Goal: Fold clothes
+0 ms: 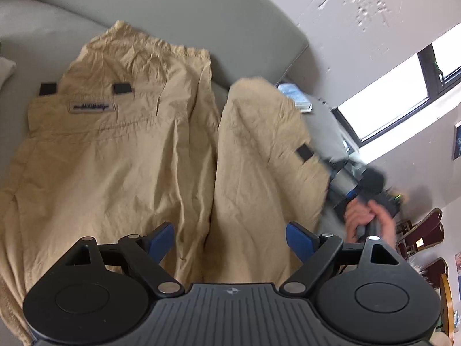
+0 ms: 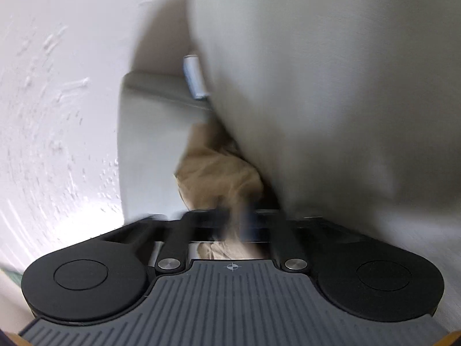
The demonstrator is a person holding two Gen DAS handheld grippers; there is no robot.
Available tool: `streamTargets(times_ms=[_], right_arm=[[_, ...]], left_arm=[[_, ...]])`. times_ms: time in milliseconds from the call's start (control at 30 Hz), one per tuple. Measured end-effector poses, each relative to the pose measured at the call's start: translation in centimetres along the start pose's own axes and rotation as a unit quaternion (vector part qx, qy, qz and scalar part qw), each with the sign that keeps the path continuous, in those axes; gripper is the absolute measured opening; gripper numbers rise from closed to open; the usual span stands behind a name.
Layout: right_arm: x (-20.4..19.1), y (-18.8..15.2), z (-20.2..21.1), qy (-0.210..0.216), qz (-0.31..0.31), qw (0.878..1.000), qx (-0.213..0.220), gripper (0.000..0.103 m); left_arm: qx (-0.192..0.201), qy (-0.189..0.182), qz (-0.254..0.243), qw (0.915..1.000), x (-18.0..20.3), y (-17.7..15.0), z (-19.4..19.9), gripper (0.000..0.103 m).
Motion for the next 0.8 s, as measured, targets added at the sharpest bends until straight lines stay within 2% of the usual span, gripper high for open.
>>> streamTargets(times_ms=[67, 133, 167, 200, 233, 267, 300, 333, 367, 400, 433, 467, 500, 533, 567, 600, 700, 800], right_arm=[[-3.1, 0.6, 1.9, -0.009, 0.081, 0.995, 0.062, 0.005], [-6.9, 0.7, 5.2, -0.009, 0.165, 0.976, 0.139, 0.003], [-8.7, 0.5, 7.1, -0.01, 0.201, 0.963, 0.178, 0.002], [-10.3, 0.2, 8.9, -0.018, 0.239, 0.947, 0.216, 0.002], [-11.6, -0.2, 10.7, -0.043, 0.283, 0.924, 0.255, 0.002], [-12.4, -0.7, 11.9, -0.082, 0.334, 0.895, 0.285, 0.003], [-12.5, -1.0, 12.1, -0.124, 0.373, 0.873, 0.289, 0.007], [-11.5, -1.2, 11.5, -0.179, 0.398, 0.863, 0.254, 0.018], [-9.5, -1.3, 10.4, -0.222, 0.39, 0.872, 0.193, 0.02], [-7.6, -1.1, 9.7, -0.232, 0.35, 0.896, 0.146, 0.02], [-6.7, -0.3, 9.9, -0.196, 0.292, 0.926, 0.136, 0.02], [-5.8, 0.5, 10.1, -0.159, 0.233, 0.951, 0.125, 0.021], [-5.1, 1.4, 10.3, -0.124, 0.175, 0.97, 0.113, 0.024], [-4.8, 2.5, 10.0, -0.102, 0.14, 0.979, 0.106, 0.047], [-4.6, 3.5, 9.8, -0.081, 0.105, 0.986, 0.1, 0.062], [-4.3, 4.6, 9.4, -0.072, 0.081, 0.989, 0.101, 0.062], [-3.4, 6.7, 6.0, -0.055, 0.02, 0.997, 0.055, 0.064], [-2.0, 8.6, 1.8, -0.086, 0.034, 0.996, 0.021, 0.065]], left_arm=[[-0.007, -0.002, -0.006, 1.0, -0.1, -0.3, -0.4, 0.083], [-0.013, -0.007, -0.012, 0.9998, 0.1, -0.5, -0.8, 0.083], [-0.016, -0.01, -0.014, 0.9997, 0.3, -0.7, -1.0, 0.083], [-0.021, -0.012, -0.017, 0.9996, 0.4, -0.8, -1.1, 0.084], [-0.026, -0.012, -0.02, 0.9994, 0.6, -1.0, -1.4, 0.084], [-0.031, -0.007, -0.025, 0.9992, 0.6, -1.4, -1.8, 0.084], [-0.038, -0.001, -0.031, 0.9988, 0.7, -1.7, -2.0, 0.084], [-0.045, 0.003, -0.036, 0.9983, 0.7, -2.1, -2.3, 0.084], [-0.051, 0.005, -0.036, 0.998, 0.6, -2.4, -2.5, 0.084], [-0.053, 0.005, -0.034, 0.998, 0.5, -2.5, -2.5, 0.084], [-0.054, 0.005, -0.031, 0.9981, 0.4, -2.7, -2.4, 0.084], [-0.053, 0.002, -0.025, 0.9983, 0.3, -2.7, -2.3, 0.084], [-0.053, -0.001, -0.02, 0.9984, 0.3, -2.7, -2.2, 0.084], [-0.053, -0.002, -0.016, 0.9985, 0.2, -2.7, -2.1, 0.084], [-0.054, -0.004, -0.014, 0.9985, 0.3, -2.7, -2.0, 0.084], [-0.054, -0.006, -0.013, 0.9984, 0.3, -2.6, -1.9, 0.084], [-0.056, -0.016, -0.009, 0.9983, 0.5, -2.4, -1.7, 0.085], [-0.053, -0.02, 0.003, 0.9984, 0.2, -2.3, -1.5, 0.085]])
Point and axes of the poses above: each gripper's, at about its wrist camera, not at the fingertips, and z roughly against the way its jaws point, x to its right, y to its top, the point moved 10 cm from there along -z, roughly the way its jaws point
